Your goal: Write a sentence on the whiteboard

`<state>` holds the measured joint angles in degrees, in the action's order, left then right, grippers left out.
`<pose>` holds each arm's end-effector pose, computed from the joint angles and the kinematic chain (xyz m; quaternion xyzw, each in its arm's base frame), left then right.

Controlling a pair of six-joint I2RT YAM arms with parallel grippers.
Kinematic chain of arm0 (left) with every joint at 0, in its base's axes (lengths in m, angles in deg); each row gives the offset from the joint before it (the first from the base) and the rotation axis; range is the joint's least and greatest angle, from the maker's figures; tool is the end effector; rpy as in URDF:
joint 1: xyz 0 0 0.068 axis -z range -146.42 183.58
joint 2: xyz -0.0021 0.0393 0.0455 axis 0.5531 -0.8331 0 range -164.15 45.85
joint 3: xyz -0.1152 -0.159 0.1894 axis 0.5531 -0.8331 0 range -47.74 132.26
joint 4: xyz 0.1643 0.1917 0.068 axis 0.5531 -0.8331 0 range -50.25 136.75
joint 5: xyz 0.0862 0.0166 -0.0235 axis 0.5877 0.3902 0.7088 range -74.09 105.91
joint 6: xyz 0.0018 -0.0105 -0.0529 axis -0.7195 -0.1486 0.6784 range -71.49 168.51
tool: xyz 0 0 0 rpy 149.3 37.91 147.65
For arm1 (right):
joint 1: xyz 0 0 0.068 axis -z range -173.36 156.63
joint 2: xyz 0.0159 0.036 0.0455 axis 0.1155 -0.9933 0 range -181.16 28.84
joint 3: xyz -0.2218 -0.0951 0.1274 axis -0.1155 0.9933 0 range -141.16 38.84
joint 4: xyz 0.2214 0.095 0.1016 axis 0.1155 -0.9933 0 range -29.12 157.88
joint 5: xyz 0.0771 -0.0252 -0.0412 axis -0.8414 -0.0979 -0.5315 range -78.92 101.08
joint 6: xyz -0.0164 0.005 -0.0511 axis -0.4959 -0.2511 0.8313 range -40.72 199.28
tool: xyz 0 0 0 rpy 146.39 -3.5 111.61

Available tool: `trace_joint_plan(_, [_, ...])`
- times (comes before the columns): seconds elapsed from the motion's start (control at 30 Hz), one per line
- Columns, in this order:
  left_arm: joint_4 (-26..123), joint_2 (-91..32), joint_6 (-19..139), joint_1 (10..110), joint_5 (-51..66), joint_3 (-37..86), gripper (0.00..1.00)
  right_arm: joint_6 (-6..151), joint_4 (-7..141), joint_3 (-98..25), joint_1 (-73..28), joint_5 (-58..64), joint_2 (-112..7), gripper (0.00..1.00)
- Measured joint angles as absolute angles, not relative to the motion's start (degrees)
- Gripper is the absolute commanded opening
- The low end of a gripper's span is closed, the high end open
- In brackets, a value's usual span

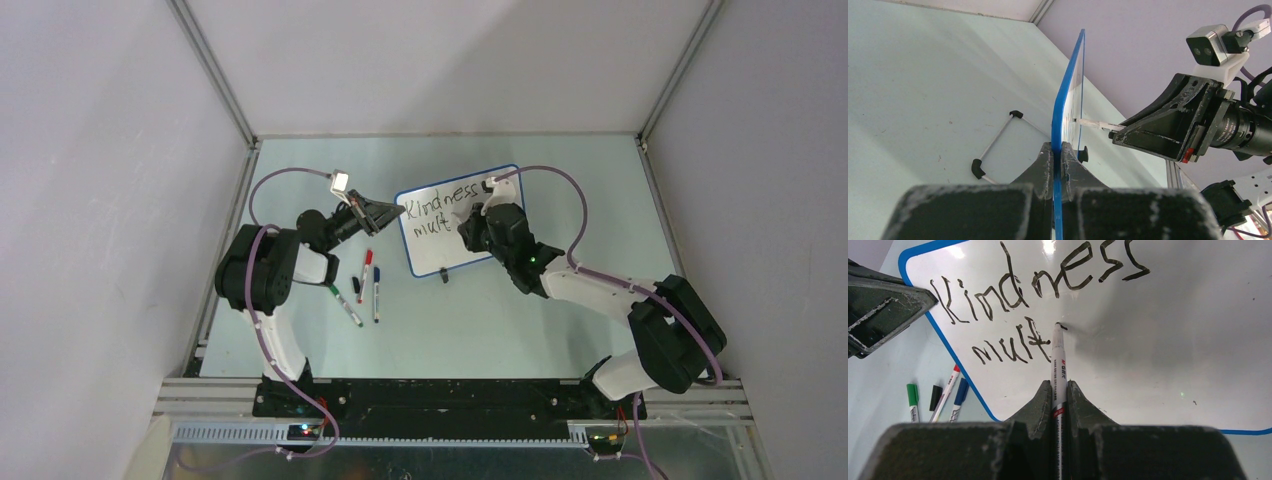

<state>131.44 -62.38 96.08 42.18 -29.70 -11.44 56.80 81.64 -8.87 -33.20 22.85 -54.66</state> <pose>0.3245 -0.0747 0.1717 0.0936 0.6434 -0.5525 0.5215 0.2542 0.2025 0.2404 -0.0678 0.8241 0.2148 0.5197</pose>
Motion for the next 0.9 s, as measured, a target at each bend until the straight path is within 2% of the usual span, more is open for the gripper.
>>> trace_joint_plan(0.67, [131.5,-62.4,96.1,42.2,-29.5,-11.7,0.0,56.4,81.1,-8.9,-33.7,23.5,-54.4,0.0])
trace_joint_plan(0.9, [131.5,-62.4,96.1,42.2,-29.5,-11.7,0.0,57.5,81.6,-7.7,-35.1,24.6,-50.9,0.0])
